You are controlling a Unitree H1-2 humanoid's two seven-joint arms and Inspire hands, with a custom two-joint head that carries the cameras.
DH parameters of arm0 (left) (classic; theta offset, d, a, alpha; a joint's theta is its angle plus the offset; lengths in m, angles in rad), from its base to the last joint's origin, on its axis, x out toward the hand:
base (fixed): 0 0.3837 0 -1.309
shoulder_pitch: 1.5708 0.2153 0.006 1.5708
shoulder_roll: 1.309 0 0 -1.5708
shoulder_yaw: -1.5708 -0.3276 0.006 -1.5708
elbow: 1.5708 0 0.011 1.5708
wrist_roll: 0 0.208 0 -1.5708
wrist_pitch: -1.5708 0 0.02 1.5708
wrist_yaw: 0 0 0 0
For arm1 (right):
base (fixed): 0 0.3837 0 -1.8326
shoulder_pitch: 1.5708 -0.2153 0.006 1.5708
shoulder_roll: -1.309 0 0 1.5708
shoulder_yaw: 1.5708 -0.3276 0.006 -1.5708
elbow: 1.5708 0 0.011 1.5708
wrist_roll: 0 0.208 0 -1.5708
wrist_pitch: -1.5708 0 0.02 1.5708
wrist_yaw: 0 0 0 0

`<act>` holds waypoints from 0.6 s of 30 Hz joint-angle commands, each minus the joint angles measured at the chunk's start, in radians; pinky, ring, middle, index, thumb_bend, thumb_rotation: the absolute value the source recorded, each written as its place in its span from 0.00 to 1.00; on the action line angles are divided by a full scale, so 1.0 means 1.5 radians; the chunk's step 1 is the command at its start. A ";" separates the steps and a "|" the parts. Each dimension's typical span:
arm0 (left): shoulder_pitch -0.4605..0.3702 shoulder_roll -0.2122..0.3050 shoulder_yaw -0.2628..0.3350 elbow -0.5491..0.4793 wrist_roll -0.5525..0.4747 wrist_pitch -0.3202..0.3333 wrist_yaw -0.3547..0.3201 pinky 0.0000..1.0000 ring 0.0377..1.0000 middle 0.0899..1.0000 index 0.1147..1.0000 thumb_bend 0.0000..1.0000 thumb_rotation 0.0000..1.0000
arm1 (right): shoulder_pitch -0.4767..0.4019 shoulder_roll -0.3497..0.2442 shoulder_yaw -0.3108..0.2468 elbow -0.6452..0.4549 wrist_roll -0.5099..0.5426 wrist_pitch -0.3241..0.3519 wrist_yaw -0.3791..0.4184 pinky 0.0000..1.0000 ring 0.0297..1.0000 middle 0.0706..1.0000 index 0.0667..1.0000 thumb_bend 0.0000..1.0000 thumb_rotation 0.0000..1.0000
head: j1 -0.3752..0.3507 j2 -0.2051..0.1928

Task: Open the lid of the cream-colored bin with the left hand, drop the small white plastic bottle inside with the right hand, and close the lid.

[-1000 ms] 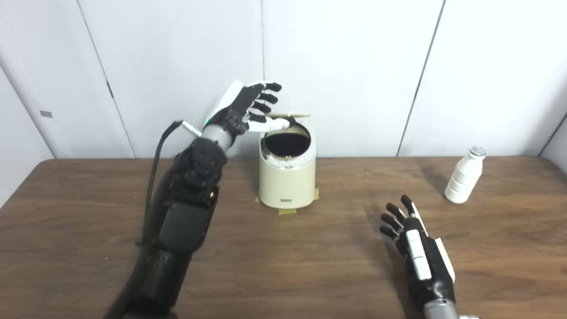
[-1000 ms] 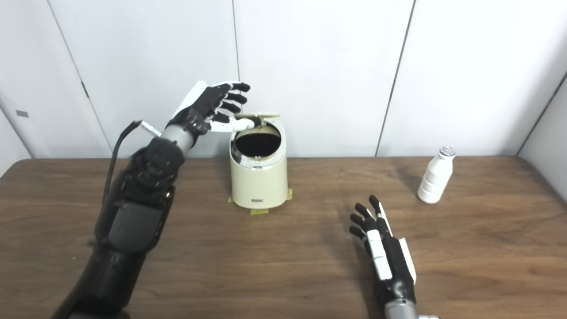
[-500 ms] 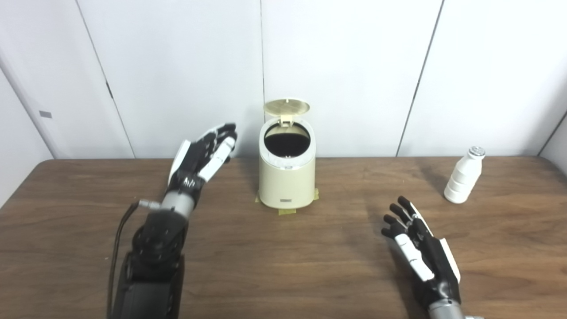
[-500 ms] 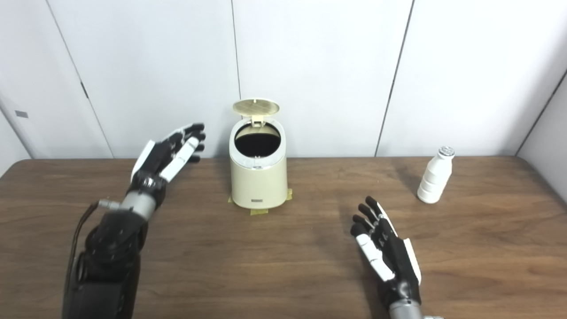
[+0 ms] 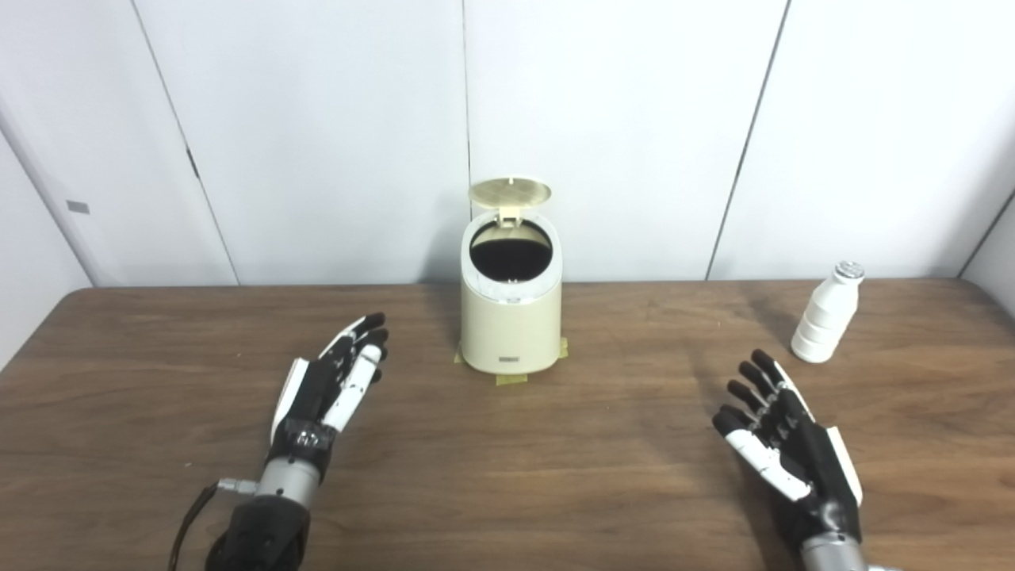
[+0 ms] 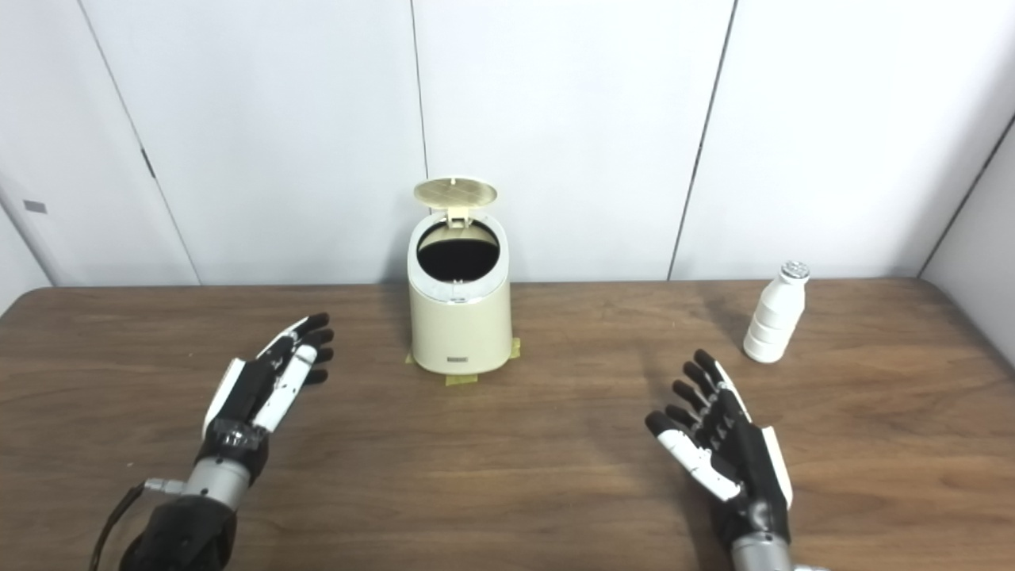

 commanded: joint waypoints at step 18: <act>-0.023 0.033 0.020 -0.005 -0.056 -0.034 0.012 0.83 0.84 0.87 0.91 0.30 0.69 | -0.034 -0.087 -0.118 -0.088 -0.119 0.032 -0.107 0.77 0.77 0.83 0.84 0.82 0.27 | -0.119 0.013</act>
